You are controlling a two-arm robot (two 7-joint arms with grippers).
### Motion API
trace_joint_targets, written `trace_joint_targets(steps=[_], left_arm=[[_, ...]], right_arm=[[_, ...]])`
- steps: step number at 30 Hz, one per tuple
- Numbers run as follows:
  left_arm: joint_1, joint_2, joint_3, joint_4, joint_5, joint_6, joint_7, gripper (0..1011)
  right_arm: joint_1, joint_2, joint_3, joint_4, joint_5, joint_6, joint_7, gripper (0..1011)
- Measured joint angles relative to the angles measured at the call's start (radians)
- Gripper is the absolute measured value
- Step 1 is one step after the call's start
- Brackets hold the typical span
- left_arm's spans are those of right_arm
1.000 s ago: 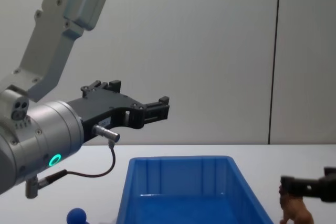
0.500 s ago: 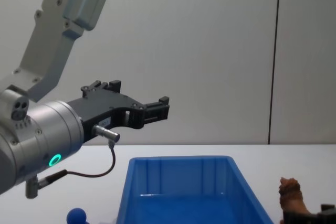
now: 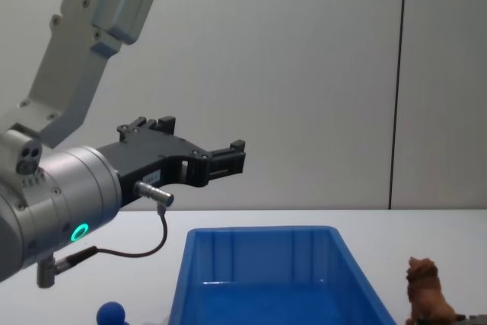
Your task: Pick up the two dolls from the table and place them into the box.
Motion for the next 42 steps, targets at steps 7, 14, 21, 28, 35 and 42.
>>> trace_joint_targets(steps=[7, 14, 21, 28, 35, 42], left_arm=[[0.0, 0.0, 0.0, 0.0, 0.0, 0.0, 0.0, 1002], [0.0, 0.0, 0.0, 0.0, 0.0, 0.0, 0.0, 1002], [0.0, 0.0, 0.0, 0.0, 0.0, 0.0, 0.0, 1003], [0.0, 0.0, 0.0, 0.0, 0.0, 0.0, 0.0, 1002], [0.0, 0.0, 0.0, 0.0, 0.0, 0.0, 0.0, 1003], [0.0, 0.0, 0.0, 0.0, 0.0, 0.0, 0.0, 1003]], right_arm=[[-0.002, -0.001, 0.0, -0.007, -0.001, -0.015, -0.015, 281], [-0.007, 0.003, 0.002, -0.039, -0.014, -0.041, -0.033, 281], [-0.005, 0.007, 0.005, -0.09, -0.035, -0.069, -0.035, 281], [0.018, 0.002, 0.003, -0.133, -0.054, -0.078, 0.001, 281], [0.058, -0.018, -0.011, -0.142, -0.069, -0.055, 0.061, 281], [0.106, -0.058, -0.038, -0.108, -0.082, -0.006, 0.123, 281]])
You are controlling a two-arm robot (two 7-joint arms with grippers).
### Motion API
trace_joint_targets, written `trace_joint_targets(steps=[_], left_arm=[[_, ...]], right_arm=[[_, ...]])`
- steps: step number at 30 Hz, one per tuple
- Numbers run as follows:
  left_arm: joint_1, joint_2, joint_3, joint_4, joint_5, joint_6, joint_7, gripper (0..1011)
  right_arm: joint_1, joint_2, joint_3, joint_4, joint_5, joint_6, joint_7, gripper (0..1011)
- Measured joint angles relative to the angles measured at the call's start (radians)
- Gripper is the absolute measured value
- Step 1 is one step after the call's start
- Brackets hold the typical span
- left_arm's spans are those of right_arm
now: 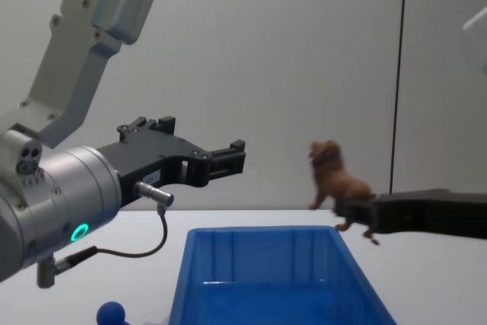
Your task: Pick up the two dolls from the table and place them into the box.
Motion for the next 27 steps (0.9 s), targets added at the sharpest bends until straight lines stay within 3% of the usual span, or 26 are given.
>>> trace_joint_targets(steps=[4, 14, 22, 27], left_arm=[[0.0, 0.0, 0.0, 0.0, 0.0, 0.0, 0.0, 1002], [0.0, 0.0, 0.0, 0.0, 0.0, 0.0, 0.0, 1002], [0.0, 0.0, 0.0, 0.0, 0.0, 0.0, 0.0, 1002], [0.0, 0.0, 0.0, 0.0, 0.0, 0.0, 0.0, 1002]], right_arm=[[0.02, -0.021, -0.016, 0.027, -0.007, 0.016, 0.025, 363], [0.049, -0.048, -0.039, 0.072, -0.026, 0.028, 0.059, 692], [0.042, -0.031, -0.03, 0.075, -0.025, 0.014, 0.048, 925], [0.024, -0.007, -0.012, 0.062, -0.014, -0.003, 0.03, 1001]])
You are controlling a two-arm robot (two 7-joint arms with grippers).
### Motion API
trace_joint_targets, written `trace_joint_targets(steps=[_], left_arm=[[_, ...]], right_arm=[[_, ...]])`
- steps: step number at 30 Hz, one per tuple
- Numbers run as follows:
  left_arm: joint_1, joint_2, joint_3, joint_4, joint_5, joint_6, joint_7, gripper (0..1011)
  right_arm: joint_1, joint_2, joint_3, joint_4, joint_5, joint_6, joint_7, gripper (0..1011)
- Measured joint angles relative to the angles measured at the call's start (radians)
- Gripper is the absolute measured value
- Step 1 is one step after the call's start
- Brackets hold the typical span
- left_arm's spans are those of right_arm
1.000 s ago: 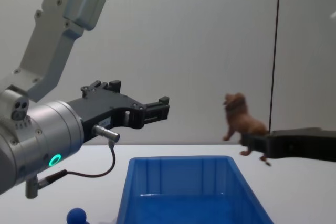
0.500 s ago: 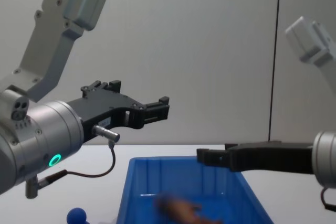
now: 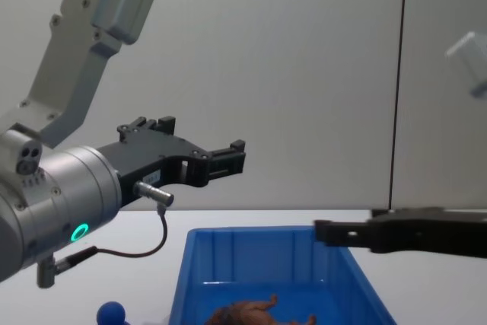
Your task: Pick up the two dolls from the table and place them into the box.
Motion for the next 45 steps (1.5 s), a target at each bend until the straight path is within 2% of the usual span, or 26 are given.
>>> trace_joint_targets(steps=[10, 22, 32, 41, 45], left_arm=[[0.0, 0.0, 0.0, 0.0, 0.0, 0.0, 0.0, 1002], [0.008, 0.01, -0.005, -0.011, 0.012, 0.012, -0.001, 1003], [0.057, 0.071, -0.027, -0.057, 0.016, 0.036, 0.011, 1002], [0.128, 0.14, -0.051, -0.073, -0.03, 0.023, 0.041, 1002], [0.146, 0.154, -0.056, -0.07, -0.049, 0.01, 0.045, 1002]], right_arm=[[-0.052, 0.064, 0.044, -0.035, 0.036, -0.037, -0.043, 1001], [-0.083, 0.099, 0.067, -0.055, 0.056, -0.058, -0.066, 1001], [-0.095, 0.112, 0.076, -0.063, 0.064, -0.065, -0.075, 1001], [-0.099, 0.118, 0.08, -0.065, 0.067, -0.068, -0.079, 1001], [-0.1, 0.119, 0.081, -0.066, 0.068, -0.069, -0.08, 1001]])
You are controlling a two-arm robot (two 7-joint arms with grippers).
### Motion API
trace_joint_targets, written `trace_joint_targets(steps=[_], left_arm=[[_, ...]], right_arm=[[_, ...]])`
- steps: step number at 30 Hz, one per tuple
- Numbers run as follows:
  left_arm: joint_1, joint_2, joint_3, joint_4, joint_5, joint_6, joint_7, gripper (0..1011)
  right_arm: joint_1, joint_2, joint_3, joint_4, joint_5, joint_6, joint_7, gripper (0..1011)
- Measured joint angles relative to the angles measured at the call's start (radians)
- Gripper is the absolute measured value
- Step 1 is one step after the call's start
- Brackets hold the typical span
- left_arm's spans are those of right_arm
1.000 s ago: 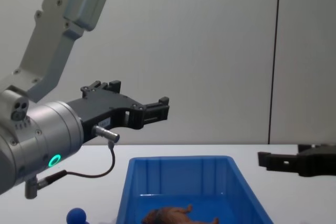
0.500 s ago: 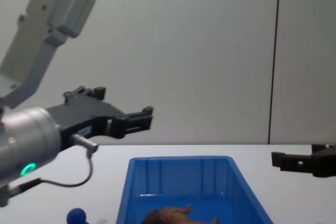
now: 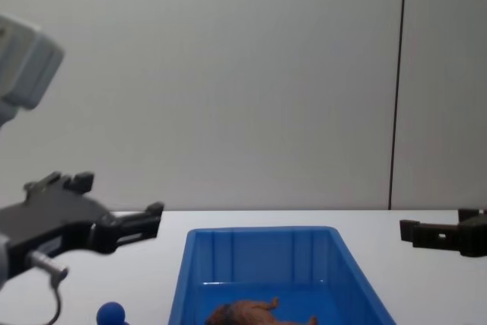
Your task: Pick up the two dolls from the table and place them into the box.
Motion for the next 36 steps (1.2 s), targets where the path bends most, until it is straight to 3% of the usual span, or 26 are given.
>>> trace_joint_targets(steps=[15, 36], left_arm=[[0.058, 0.025, -0.01, 0.08, -0.084, -0.074, -0.034, 1002], [0.036, -0.007, -0.006, 0.213, -0.107, -0.117, -0.175, 1003]], right_arm=[[-0.002, 0.003, 0.002, -0.002, 0.002, -0.002, -0.002, 1001], [-0.003, 0.004, 0.002, -0.002, 0.002, -0.002, -0.002, 1001]])
